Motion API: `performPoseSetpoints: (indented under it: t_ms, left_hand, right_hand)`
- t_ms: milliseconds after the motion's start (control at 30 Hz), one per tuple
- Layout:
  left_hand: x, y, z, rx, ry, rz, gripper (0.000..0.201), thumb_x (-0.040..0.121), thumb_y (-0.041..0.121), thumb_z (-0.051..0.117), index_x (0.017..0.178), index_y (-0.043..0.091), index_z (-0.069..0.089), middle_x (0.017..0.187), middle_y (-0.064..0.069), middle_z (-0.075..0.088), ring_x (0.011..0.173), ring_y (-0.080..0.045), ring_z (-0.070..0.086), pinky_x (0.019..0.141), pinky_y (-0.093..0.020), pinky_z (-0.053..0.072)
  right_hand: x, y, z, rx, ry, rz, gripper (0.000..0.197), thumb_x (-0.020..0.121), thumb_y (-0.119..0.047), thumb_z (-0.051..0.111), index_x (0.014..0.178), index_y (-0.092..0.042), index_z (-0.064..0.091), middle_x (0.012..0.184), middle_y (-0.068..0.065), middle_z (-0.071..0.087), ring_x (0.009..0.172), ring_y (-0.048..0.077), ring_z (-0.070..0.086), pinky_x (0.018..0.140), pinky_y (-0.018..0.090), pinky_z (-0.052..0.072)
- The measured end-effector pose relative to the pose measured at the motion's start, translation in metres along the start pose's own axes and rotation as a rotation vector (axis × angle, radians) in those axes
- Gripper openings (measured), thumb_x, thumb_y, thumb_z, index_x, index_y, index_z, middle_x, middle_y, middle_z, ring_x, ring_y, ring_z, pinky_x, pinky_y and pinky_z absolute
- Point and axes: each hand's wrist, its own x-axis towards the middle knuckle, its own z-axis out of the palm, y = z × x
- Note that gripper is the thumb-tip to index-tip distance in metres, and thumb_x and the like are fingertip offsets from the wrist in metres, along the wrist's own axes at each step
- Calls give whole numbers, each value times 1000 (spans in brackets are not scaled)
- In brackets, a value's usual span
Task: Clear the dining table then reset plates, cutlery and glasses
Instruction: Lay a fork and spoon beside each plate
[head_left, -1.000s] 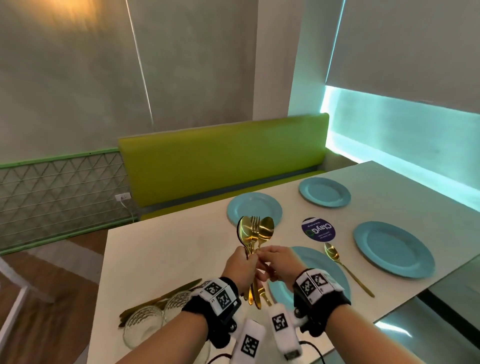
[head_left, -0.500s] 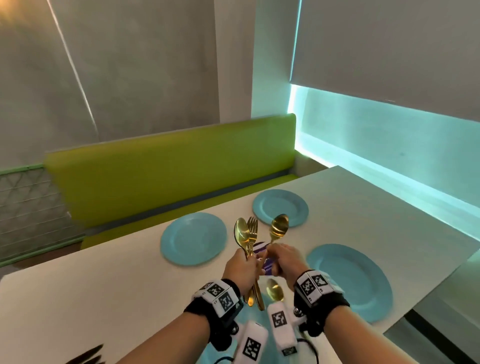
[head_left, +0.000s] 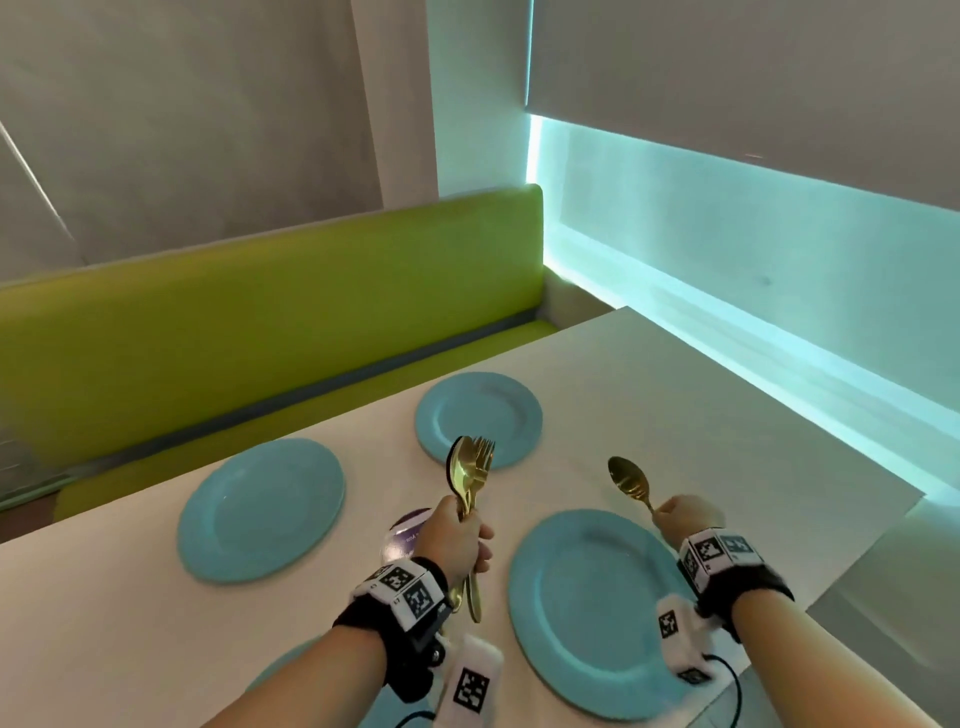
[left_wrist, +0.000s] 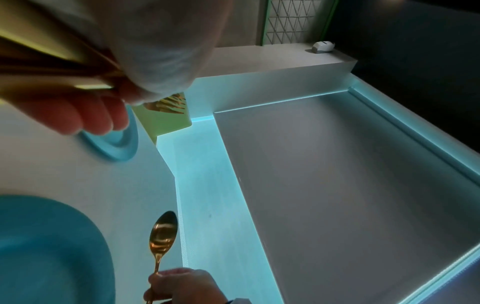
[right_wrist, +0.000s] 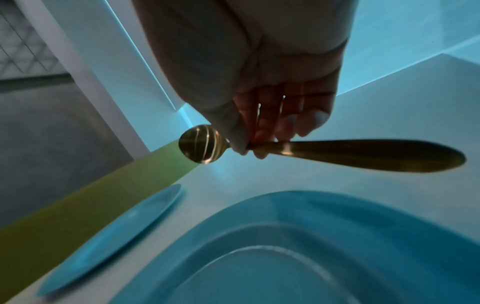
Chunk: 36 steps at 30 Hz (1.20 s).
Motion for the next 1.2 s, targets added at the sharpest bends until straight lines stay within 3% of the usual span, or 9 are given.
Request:
performPoseSetpoints:
  t_ms: [300, 433, 600, 733, 867, 933, 1033, 1133, 1200]
  left_hand:
    - [20, 1, 28, -52, 19, -46, 17, 97, 15, 42, 84, 7, 51, 69, -7, 55, 54, -18, 56, 66, -33, 55]
    - [25, 2, 32, -124, 38, -30, 16, 96, 11, 42, 84, 6, 52, 73, -7, 52, 55, -16, 53, 52, -24, 54]
    - [28, 1, 33, -185, 50, -56, 16, 98, 12, 40, 87, 8, 51, 72, -6, 54, 55, -15, 54, 48, -21, 51]
    - [29, 0, 30, -194, 56, -50, 13, 99, 12, 40, 96, 5, 50, 73, -6, 54, 56, -14, 54, 48, -20, 51]
    - [28, -4, 26, -249, 54, -67, 9, 98, 8, 40, 94, 6, 48, 73, -8, 54, 56, -16, 55, 53, -24, 53]
    - [26, -7, 24, -262, 34, -78, 8, 98, 7, 39, 93, 6, 46, 73, -9, 54, 56, -18, 55, 55, -27, 53]
    - [18, -12, 19, -243, -17, -80, 6, 98, 8, 40, 96, 6, 46, 75, -10, 58, 58, -19, 59, 59, -29, 55]
    - [9, -15, 10, -184, -73, -56, 7, 97, 10, 42, 98, 9, 49, 77, -10, 64, 62, -19, 63, 73, -40, 58]
    - [2, -18, -1, -151, -89, -22, 11, 95, 11, 43, 99, 7, 53, 77, -11, 66, 62, -20, 63, 79, -44, 58]
  right_hand:
    - [38, 35, 10, -153, -100, 95, 27, 86, -32, 60, 97, -12, 74, 103, 5, 73, 97, 21, 67, 82, 25, 52]
    - [40, 33, 15, -175, -76, 86, 25, 87, -29, 56, 100, -16, 73, 108, 2, 72, 100, 20, 66, 84, 22, 50]
    - [38, 28, 17, -209, -47, 56, 22, 84, -25, 56, 97, -19, 74, 106, 0, 72, 99, 19, 67, 82, 21, 50]
    - [36, 23, 15, -125, -18, 68, 25, 85, -22, 57, 107, -15, 68, 115, 5, 68, 107, 23, 62, 86, 25, 48]
    - [19, -12, 7, -41, 9, -66, 33, 92, -35, 48, 101, -10, 67, 110, 12, 69, 105, 28, 61, 85, 29, 45]
    - [-1, -41, 8, -12, 2, -207, 29, 92, -32, 50, 103, -13, 69, 112, 9, 69, 107, 25, 61, 88, 27, 43]
    - [-43, -80, 24, 137, -118, -380, 28, 90, -34, 55, 100, -13, 71, 96, 5, 71, 86, 19, 62, 81, 28, 47]
    - [-90, -106, 46, 361, -310, -404, 30, 90, -35, 56, 86, -9, 71, 75, 3, 63, 62, 14, 54, 59, 26, 46]
    - [-113, -116, 56, 467, -330, -402, 31, 91, -33, 56, 77, -8, 69, 64, 3, 59, 54, 14, 49, 53, 24, 43]
